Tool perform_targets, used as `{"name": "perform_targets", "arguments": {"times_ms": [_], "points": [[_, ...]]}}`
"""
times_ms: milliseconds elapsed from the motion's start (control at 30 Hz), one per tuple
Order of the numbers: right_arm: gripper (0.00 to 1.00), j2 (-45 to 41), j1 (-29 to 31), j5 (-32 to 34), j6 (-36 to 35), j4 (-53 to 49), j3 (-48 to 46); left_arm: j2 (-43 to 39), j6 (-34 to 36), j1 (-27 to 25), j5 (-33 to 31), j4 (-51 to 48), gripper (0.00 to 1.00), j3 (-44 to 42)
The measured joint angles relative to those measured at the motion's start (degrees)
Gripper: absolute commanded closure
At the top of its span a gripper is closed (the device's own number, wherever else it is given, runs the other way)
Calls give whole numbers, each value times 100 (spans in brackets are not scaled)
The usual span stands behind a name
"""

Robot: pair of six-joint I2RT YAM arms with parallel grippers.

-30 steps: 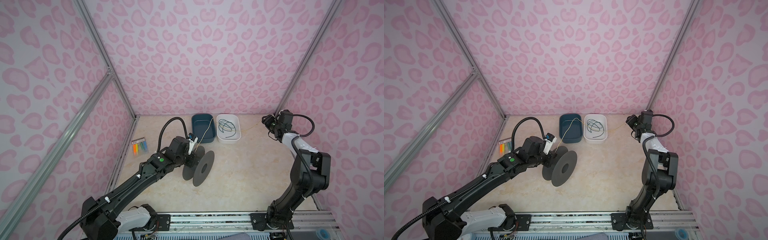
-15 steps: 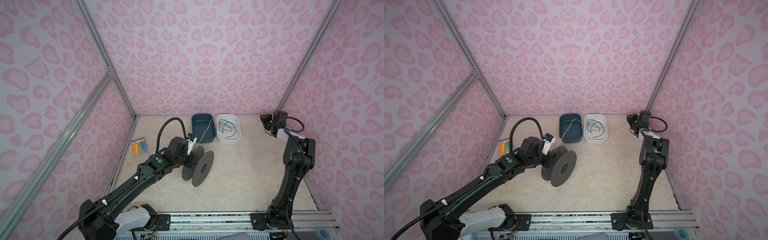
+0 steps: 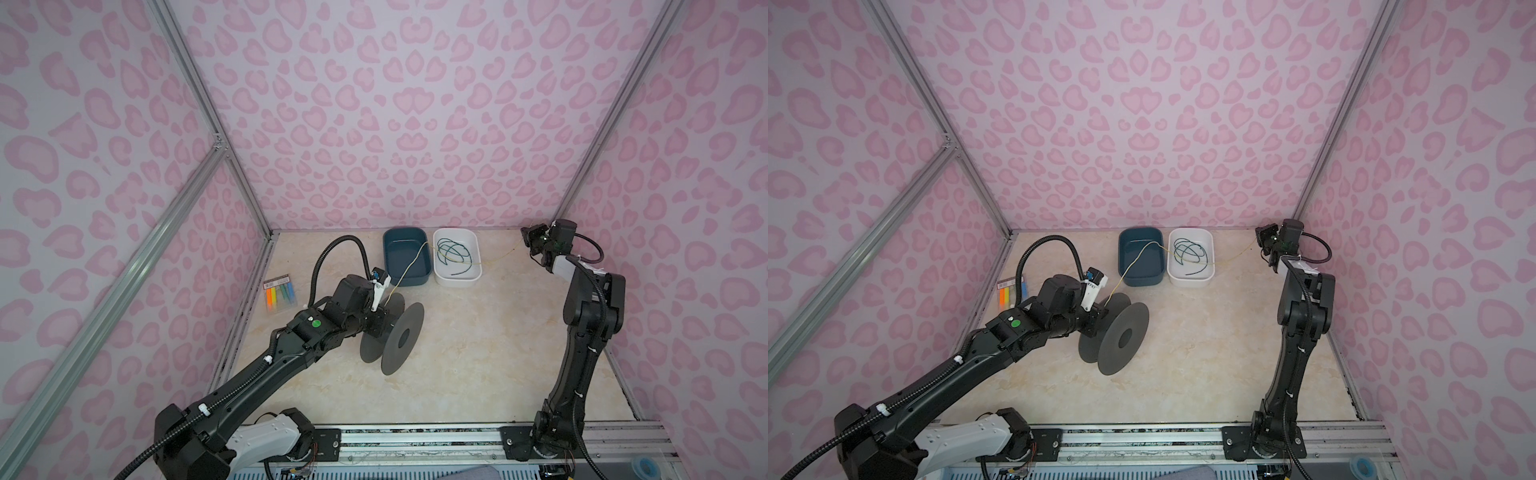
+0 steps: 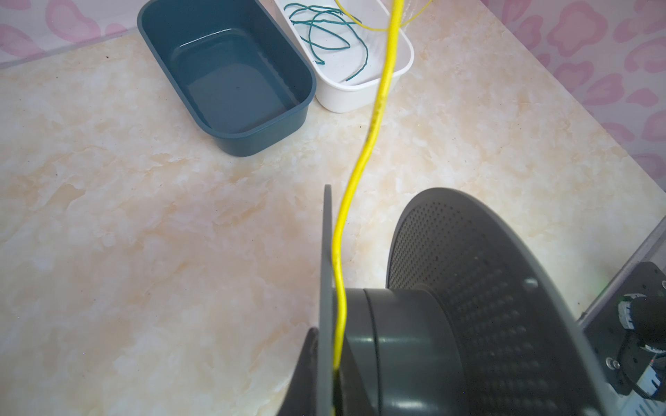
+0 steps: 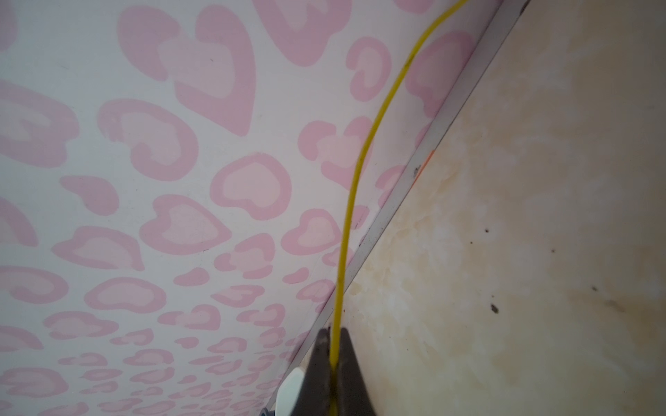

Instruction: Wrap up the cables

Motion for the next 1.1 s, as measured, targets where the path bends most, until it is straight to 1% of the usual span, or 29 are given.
{"name": "perform_targets", "arguments": {"times_ms": [167,433,600,700,900,967,1100], "points": [[100,-118,-28,-33,44,20,-70,-9,4,0,-24,-26,96,55],[100,-732,-33,-83,44,221,-358,-195,24,-9,-74,-85,96,249],[100,-1071,48,-74,-20,256,-444,-439,90,-7,-223,-225,96,387],[100,-1294,129,46,-177,186,-474,-651,111,-7,-380,-354,96,472],[100,-1709,382,332,-772,-162,-643,-1108,149,46,-756,-575,96,673],[100,-1840,472,420,-984,-291,-726,-1211,149,129,-863,-634,96,793],[100,-2109,614,649,-1342,-411,-1058,-1314,149,409,-879,-702,96,990]]}}
